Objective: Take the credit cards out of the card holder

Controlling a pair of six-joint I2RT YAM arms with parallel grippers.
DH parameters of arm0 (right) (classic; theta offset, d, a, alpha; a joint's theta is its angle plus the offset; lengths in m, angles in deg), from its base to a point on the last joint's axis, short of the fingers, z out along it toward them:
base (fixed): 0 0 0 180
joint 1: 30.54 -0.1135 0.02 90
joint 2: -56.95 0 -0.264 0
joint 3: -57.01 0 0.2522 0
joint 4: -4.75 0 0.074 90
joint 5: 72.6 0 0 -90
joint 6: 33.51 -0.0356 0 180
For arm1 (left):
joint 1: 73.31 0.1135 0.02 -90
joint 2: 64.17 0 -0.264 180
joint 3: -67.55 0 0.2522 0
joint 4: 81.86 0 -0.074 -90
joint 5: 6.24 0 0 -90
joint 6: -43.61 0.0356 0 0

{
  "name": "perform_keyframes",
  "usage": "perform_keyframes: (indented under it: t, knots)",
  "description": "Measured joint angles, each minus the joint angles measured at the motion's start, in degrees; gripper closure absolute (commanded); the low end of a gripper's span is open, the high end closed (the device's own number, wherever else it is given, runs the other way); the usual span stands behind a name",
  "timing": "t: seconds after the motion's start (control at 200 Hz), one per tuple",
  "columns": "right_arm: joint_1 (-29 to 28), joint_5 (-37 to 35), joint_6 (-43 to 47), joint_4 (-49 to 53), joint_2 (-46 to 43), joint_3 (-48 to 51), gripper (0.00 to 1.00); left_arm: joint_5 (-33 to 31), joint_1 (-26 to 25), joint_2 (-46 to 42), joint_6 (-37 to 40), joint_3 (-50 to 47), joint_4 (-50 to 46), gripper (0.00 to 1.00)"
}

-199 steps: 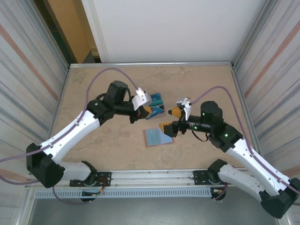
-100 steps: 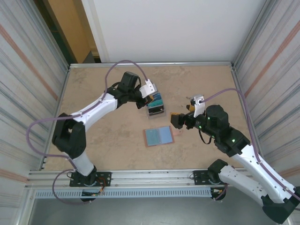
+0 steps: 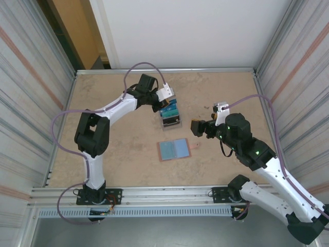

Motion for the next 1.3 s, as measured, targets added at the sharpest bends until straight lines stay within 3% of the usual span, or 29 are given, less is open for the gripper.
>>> perform_keyframes:
  t: [0.641,0.907,1.298]
  knots:
    - [0.00,-4.26,-3.58,2.12,0.37,0.00,0.01,-0.24,0.00,3.98,3.17,2.34,-4.26,1.00]
    - [0.00,-4.20,-4.22,2.36,1.53,0.00,0.01,-1.68,0.00,4.17,3.08,2.69,-4.33,0.72]
    - [0.00,-3.98,-4.44,2.75,2.19,-0.46,0.01,-3.19,-0.83,1.09,1.27,1.40,-3.28,0.70]
